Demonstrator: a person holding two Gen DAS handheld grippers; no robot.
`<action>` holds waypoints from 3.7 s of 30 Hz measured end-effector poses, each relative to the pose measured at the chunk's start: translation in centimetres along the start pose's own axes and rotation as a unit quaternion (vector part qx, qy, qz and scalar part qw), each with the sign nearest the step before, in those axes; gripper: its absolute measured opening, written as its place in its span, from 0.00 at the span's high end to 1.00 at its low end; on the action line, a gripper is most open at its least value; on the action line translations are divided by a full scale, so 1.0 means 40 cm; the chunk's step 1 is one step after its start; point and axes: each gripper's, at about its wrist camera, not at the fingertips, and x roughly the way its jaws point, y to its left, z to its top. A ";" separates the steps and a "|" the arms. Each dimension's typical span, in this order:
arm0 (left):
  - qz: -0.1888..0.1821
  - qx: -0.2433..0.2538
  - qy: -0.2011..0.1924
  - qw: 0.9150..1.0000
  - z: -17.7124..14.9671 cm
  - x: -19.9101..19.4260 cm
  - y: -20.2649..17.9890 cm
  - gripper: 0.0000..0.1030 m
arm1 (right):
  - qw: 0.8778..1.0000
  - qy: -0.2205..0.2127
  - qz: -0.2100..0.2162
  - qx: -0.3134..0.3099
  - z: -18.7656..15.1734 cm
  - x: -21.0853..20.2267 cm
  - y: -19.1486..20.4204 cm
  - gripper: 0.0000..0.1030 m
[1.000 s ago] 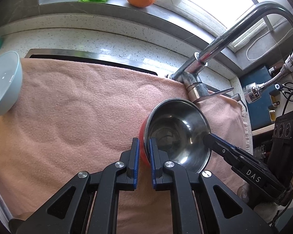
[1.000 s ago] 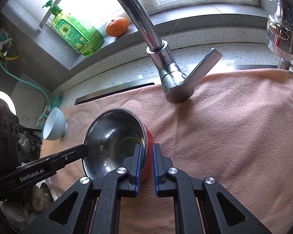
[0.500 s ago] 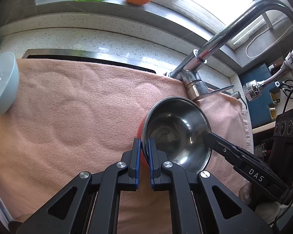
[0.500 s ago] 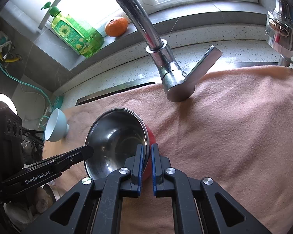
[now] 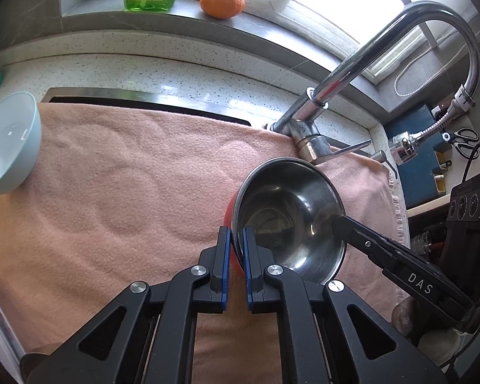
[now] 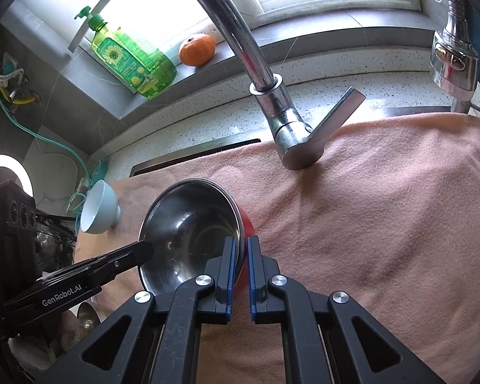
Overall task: Organize plates and bowls
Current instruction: 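Lift the red-bottomed steel bowl and carry it to the large steel bowl, then lower the red-bottomed steel bowl into the large steel bowl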
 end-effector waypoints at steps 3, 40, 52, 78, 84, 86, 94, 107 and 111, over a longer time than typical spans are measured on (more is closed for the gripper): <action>-0.002 0.001 -0.004 1.000 -0.005 -0.018 0.001 0.94 | 1.000 -0.004 0.002 -0.003 -0.001 -0.013 0.016 0.94; -0.018 -0.006 -0.060 0.998 -0.120 -0.273 0.132 0.94 | 0.999 -0.024 0.019 -0.042 -0.137 -0.115 0.280 0.94; -0.012 -0.022 -0.064 0.998 -0.164 -0.321 0.197 0.94 | 0.998 -0.011 0.027 -0.061 -0.188 -0.110 0.362 0.93; 0.011 -0.019 -0.036 0.999 -0.276 -0.345 0.300 0.94 | 0.996 0.033 0.014 -0.085 -0.328 -0.052 0.462 0.93; 0.021 -0.014 -0.022 0.999 -0.299 -0.331 0.314 0.94 | 0.995 0.044 0.008 -0.089 -0.354 -0.032 0.470 0.93; 0.022 -0.013 -0.018 1.000 -0.304 -0.325 0.318 0.94 | 0.995 0.047 0.005 -0.090 -0.362 -0.026 0.472 0.93; 0.030 -0.006 -0.008 0.999 -0.319 -0.311 0.324 0.94 | 0.994 0.058 -0.003 -0.092 -0.377 -0.006 0.471 0.93; 0.047 0.015 0.009 0.999 -0.325 -0.281 0.319 0.94 | 0.992 0.073 -0.023 -0.102 -0.384 0.025 0.472 0.93; 0.051 0.017 0.015 0.998 -0.325 -0.271 0.319 0.94 | 0.991 0.077 -0.029 -0.106 -0.385 0.031 0.473 0.93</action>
